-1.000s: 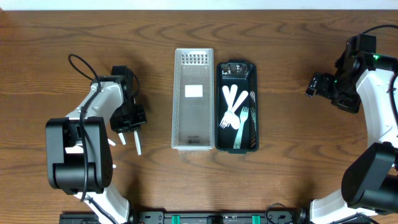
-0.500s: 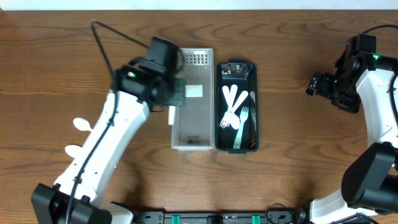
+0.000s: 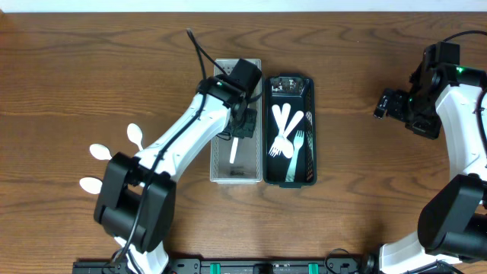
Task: Pack container
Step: 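Close the left gripper on a white spoon handle and lift it, then carry the spoon with the left gripper into the white basket and release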
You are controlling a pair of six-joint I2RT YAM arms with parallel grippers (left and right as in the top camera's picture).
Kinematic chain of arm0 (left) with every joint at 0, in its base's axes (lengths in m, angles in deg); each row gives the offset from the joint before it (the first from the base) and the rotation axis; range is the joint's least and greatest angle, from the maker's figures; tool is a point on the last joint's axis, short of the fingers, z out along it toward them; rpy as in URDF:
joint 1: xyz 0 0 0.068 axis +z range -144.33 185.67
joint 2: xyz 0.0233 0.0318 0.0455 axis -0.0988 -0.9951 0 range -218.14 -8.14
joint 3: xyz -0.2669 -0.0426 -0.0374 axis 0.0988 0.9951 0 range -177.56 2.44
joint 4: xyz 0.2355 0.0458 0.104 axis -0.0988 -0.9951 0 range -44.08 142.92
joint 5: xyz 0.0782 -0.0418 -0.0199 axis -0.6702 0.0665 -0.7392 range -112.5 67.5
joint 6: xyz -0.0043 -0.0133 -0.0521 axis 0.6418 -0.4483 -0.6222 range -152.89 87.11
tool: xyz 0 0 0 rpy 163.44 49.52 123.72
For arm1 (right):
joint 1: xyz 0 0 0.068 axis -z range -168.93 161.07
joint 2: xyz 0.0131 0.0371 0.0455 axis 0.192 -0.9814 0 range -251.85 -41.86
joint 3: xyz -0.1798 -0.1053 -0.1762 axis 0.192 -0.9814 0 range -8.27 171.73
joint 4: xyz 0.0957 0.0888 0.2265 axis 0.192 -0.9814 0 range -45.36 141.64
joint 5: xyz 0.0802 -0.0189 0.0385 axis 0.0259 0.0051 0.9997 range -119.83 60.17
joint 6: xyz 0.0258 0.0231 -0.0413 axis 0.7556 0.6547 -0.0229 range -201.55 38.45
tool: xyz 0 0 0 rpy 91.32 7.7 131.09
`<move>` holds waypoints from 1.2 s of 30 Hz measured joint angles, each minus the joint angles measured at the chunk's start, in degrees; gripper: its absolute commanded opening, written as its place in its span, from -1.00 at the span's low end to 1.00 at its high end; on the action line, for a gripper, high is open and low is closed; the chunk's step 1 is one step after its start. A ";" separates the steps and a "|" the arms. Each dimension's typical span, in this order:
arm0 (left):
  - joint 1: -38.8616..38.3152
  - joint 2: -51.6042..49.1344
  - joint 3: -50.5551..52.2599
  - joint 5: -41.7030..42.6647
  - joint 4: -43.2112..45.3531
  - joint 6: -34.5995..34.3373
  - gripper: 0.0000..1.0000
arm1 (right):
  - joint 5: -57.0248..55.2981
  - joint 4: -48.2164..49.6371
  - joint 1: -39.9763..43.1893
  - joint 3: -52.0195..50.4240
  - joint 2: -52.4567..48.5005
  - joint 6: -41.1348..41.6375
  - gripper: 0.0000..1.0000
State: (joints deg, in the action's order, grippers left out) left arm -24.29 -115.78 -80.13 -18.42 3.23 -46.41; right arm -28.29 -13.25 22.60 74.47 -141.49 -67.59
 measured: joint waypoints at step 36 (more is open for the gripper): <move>39.82 7.48 7.78 -2.47 -4.98 -1.92 0.96 | 1.42 0.20 0.00 0.00 0.00 0.00 0.98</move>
State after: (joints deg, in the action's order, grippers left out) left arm 15.54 -108.30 -72.34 -20.89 -1.76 -48.33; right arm -26.87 -13.05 22.60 74.47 -141.49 -67.59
